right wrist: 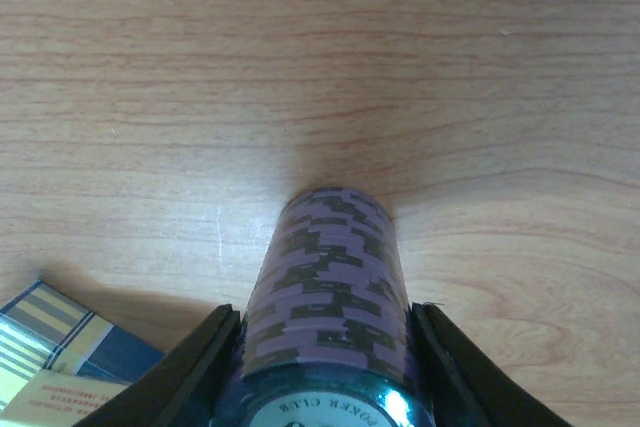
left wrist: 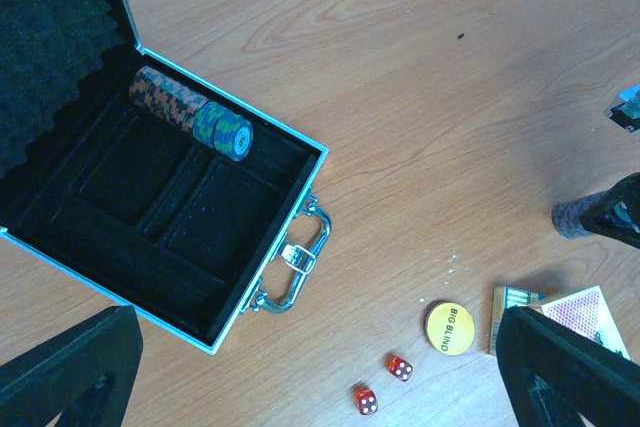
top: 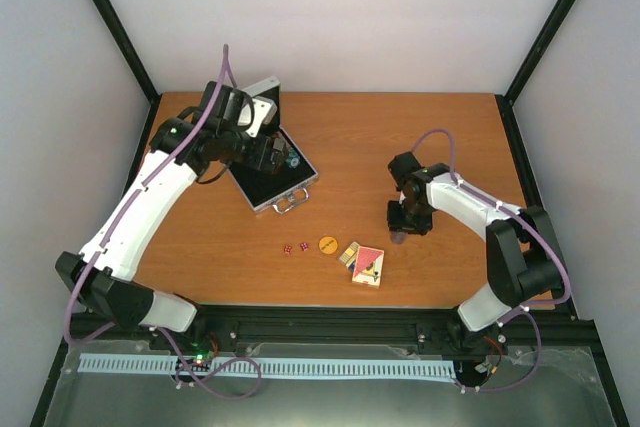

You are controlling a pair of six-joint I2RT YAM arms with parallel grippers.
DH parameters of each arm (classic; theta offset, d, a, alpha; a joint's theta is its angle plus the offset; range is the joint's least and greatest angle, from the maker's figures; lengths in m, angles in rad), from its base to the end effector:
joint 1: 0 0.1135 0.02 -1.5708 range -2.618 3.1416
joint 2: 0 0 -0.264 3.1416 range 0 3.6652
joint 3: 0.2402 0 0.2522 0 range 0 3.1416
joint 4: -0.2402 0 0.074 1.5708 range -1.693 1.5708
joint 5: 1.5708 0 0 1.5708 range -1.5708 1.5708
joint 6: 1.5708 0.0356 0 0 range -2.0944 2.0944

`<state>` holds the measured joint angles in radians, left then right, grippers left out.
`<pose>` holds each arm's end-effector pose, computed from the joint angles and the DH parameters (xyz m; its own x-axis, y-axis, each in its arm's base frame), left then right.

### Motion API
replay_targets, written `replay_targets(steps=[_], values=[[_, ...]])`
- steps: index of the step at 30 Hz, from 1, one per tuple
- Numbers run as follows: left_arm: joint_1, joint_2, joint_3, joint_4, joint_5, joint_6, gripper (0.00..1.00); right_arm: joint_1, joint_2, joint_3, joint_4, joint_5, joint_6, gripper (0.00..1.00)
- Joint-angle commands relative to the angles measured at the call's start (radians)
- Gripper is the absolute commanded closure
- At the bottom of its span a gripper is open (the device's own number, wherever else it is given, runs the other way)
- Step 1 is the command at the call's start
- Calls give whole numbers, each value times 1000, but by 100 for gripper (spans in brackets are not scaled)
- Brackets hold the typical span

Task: Pack up texas hold em set

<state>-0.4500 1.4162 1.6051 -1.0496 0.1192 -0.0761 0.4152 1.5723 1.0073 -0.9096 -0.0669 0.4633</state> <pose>0.2503 -0.1256 0.3964 -0.7190 0.2635 -0.6432 0.4483 0.8829 -0.1395 0.2460 0.1111 0.1880 -0.9973 0.0477 -0.0562 0.0418 0.9939 0.1024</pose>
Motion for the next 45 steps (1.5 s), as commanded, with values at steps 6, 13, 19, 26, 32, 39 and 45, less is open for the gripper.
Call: replay_targets(steps=[6, 13, 19, 26, 32, 39, 45], values=[[-7, -56, 44, -43, -5, -18, 0, 5, -63, 74, -33, 12, 27, 97], [-7, -89, 121, -52, 27, -71, 0, 31, -127, 279, -88, 17, 93, 97], [-7, -142, 204, -64, -12, -129, 0, 176, -92, 421, 15, 43, 179, 97], [-7, -268, 249, -73, -124, -193, 0, 362, 111, 573, 250, 119, 228, 97], [-7, -386, 209, -86, -148, -248, 0, 440, 359, 825, 370, 160, 178, 97], [-7, -456, 168, -80, -111, -279, 0, 473, 664, 1201, 371, 150, 80, 97], [-7, -492, 129, -54, -101, -270, 0, 484, 847, 1411, 399, 128, 31, 97]])
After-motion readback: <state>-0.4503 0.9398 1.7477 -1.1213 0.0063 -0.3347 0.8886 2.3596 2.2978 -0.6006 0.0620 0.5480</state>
